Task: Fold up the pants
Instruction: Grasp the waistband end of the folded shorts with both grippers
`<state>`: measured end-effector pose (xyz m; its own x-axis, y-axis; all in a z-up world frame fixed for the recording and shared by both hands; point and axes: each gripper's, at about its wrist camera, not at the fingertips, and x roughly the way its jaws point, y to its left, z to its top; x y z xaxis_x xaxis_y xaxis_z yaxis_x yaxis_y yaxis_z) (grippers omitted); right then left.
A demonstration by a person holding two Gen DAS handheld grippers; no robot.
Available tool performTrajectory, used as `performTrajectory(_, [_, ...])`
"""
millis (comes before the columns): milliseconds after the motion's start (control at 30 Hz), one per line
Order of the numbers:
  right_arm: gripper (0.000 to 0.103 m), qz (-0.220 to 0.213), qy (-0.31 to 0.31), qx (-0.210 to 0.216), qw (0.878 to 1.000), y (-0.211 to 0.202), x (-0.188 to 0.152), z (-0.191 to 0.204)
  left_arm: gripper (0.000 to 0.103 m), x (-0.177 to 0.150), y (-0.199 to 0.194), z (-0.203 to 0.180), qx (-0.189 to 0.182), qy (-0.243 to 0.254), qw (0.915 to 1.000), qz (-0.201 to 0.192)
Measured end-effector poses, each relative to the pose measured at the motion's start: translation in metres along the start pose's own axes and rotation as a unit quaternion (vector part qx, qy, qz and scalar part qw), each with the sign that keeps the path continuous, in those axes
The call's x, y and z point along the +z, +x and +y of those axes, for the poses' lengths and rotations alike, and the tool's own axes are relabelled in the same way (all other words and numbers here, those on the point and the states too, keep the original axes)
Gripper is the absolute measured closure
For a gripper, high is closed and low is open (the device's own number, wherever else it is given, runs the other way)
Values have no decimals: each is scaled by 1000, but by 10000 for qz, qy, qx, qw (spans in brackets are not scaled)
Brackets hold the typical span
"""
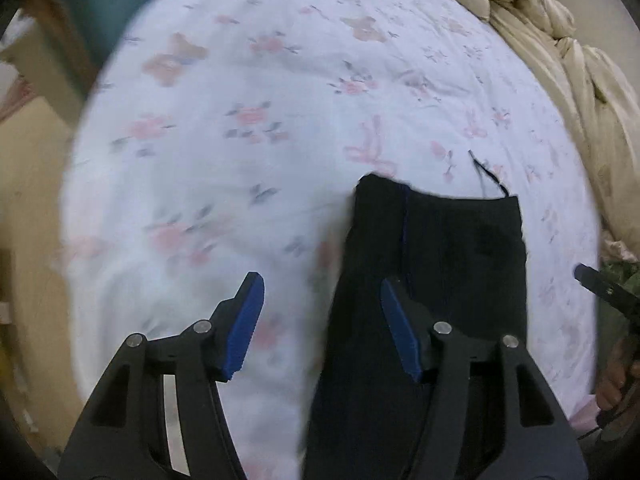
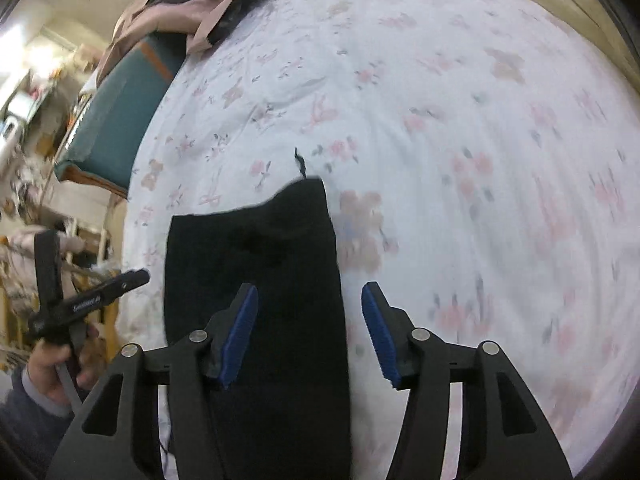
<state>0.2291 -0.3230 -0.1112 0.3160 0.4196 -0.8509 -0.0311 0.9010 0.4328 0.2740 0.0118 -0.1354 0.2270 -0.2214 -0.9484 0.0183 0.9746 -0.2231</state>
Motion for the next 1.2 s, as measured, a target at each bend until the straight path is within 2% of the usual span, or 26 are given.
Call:
performTrajectory(100, [48, 100, -102, -12, 9999, 24, 23, -3, 46, 14, 16, -3, -105, 78, 9999, 21])
performTrajectory(200, [48, 210, 11, 67, 9998, 48, 37, -9, 47, 21, 29, -10, -13, 189, 9997, 141])
performTrajectory(267, [48, 326, 62, 113, 9994, 67, 45, -14, 47, 25, 36, -16, -147, 413, 9988, 203])
performTrajectory(333, [48, 438, 61, 51, 9990, 80, 48, -15, 47, 30, 47, -22, 17, 670, 9974, 281])
performTrajectory(367, [49, 481, 44, 41, 9988, 85, 49, -16, 47, 33, 52, -23, -14, 691, 9970, 338])
performTrajectory(400, [54, 537, 3, 37, 9986, 91, 49, -17, 47, 37, 56, -22, -173, 678, 9968, 376])
performTrajectory(433, [64, 588, -37, 19, 9983, 95, 50, -17, 46, 40, 58, -22, -256, 695, 9965, 399])
performTrajectory(467, [68, 636, -69, 57, 9979, 99, 51, -17, 46, 43, 61, -22, -307, 731, 9959, 436])
performTrajectory(500, [75, 664, -117, 115, 9977, 100, 51, -16, 51, 46, 63, -23, -342, 799, 9950, 489])
performTrajectory(533, [79, 677, -222, 84, 9974, 100, 52, -14, 60, 48, 63, -26, -423, 938, 9933, 523])
performTrajectory(567, [81, 679, -426, 40, 9968, 98, 54, -10, 85, 49, 62, -31, -648, 1160, 9894, 584])
performTrajectory(600, [85, 664, -585, -6, 9961, 95, 54, -6, 90, 49, 58, -37, -530, 1340, 9883, 505])
performTrajectory(667, [89, 600, -685, -20, 9958, 89, 60, -5, 92, 49, 52, -47, -436, 1674, 9840, 425])
performTrajectory(733, [92, 543, -770, -32, 9955, 83, 70, -4, 92, 58, 49, -46, -511, 1574, 9852, 450])
performTrajectory(767, [92, 509, -821, -93, 9953, 81, 76, -2, 92, 63, 48, -46, -538, 1536, 9858, 410])
performTrajectory(833, [92, 273, -926, -200, 9951, 70, 93, 6, 92, 82, 30, -51, -555, 1556, 9863, -17])
performTrajectory(967, [93, -470, -1111, -166, 9926, 30, 118, 23, 92, 105, -5, -54, -649, 1555, 9823, -814])
performTrajectory(1067, [93, -628, -1434, -68, 9876, 7, 111, 29, 92, 93, -25, -62, -583, 2061, 9688, -1244])
performTrajectory(1200, [93, -599, -1772, 45, 9823, -18, 81, 32, 92, 51, -48, -63, -693, 2570, 9541, -1374])
